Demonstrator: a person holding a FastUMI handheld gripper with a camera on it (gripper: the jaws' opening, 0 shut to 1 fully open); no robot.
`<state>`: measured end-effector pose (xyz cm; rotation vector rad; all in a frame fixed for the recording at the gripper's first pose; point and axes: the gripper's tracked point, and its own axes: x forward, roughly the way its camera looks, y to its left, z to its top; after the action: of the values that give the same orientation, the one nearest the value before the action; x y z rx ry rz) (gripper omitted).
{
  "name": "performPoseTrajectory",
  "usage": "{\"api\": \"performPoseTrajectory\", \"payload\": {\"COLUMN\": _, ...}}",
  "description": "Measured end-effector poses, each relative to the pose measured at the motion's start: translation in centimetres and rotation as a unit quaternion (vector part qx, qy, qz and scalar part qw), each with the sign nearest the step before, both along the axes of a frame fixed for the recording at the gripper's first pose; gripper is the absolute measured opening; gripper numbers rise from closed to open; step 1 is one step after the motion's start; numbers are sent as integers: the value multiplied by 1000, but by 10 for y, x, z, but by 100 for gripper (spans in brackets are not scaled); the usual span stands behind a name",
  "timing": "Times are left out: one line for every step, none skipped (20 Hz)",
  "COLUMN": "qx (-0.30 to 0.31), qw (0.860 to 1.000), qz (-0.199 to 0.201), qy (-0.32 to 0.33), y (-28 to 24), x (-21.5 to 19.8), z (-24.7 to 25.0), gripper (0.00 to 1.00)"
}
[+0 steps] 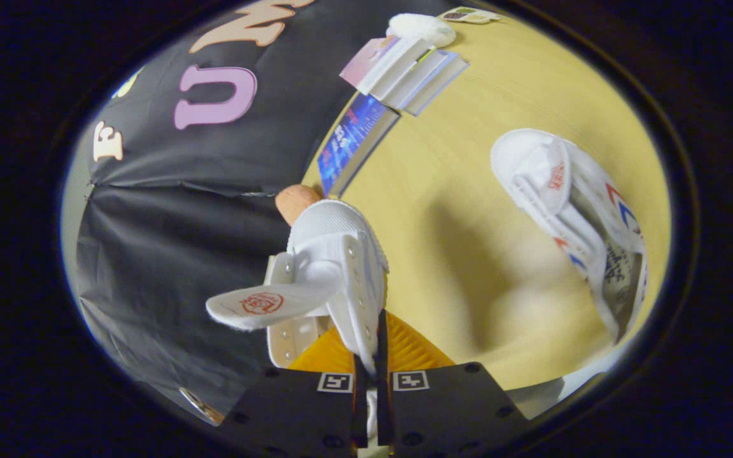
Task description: Open the storage box then place both shoes into the box .Put the left shoe in first, then the right shoe, with the right side of both shoes facing outward in a uniform manner.
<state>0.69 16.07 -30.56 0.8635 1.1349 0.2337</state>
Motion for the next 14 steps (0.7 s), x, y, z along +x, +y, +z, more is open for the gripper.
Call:
{"api": "performPoseTrajectory", "payload": {"qx": 11, "qw": 1000, "qz": -7, "qy": -11, "y": 15, "x": 2, "z": 14, "gripper": 8}}
{"api": "performPoseTrajectory", "payload": {"qx": 19, "qw": 1000, "qz": -12, "qy": -22, "y": 29, "x": 4, "z": 29, "gripper": 8}}
{"api": "performPoseTrajectory", "payload": {"qx": 28, "qw": 999, "qz": -15, "qy": -31, "y": 44, "x": 5, "z": 42, "gripper": 8}}
{"api": "performPoseTrajectory", "payload": {"qx": 38, "qw": 998, "qz": -17, "qy": -39, "y": 63, "x": -2, "z": 54, "gripper": 8}}
{"api": "performPoseTrajectory", "payload": {"qx": 50, "qw": 998, "qz": -16, "qy": -45, "y": 80, "x": -4, "z": 66, "gripper": 8}}
{"api": "performPoseTrajectory", "payload": {"qx": 63, "qw": 997, "qz": -14, "qy": -48, "y": 98, "x": -8, "z": 78, "gripper": 8}}
{"api": "performPoseTrajectory", "payload": {"qx": 75, "qw": 996, "qz": -9, "qy": -50, "y": 117, "x": -10, "z": 86, "gripper": 8}}
{"api": "performPoseTrajectory", "payload": {"qx": 84, "qw": 995, "qz": -4, "qy": -51, "y": 136, "x": -12, "z": 90, "gripper": 8}}
{"api": "performPoseTrajectory", "payload": {"qx": 86, "qw": 995, "qz": 3, "qy": -52, "y": 153, "x": -14, "z": 91, "gripper": 8}}
{"api": "performPoseTrajectory", "payload": {"qx": 84, "qw": 995, "qz": 12, "qy": -49, "y": 171, "x": -16, "z": 90, "gripper": 8}}
{"api": "performPoseTrajectory", "payload": {"qx": 77, "qw": 996, "qz": 15, "qy": -41, "y": 187, "x": -18, "z": 82, "gripper": 8}}
{"api": "performPoseTrajectory", "payload": {"qx": 68, "qw": 997, "qz": 17, "qy": -33, "y": 201, "x": -18, "z": 71, "gripper": 8}}
{"api": "performPoseTrajectory", "payload": {"qx": 56, "qw": 998, "qz": 17, "qy": -23, "y": 214, "x": -18, "z": 57, "gripper": 8}}
{"api": "performPoseTrajectory", "payload": {"qx": 40, "qw": 999, "qz": 18, "qy": -18, "y": 225, "x": -21, "z": 44, "gripper": 8}}
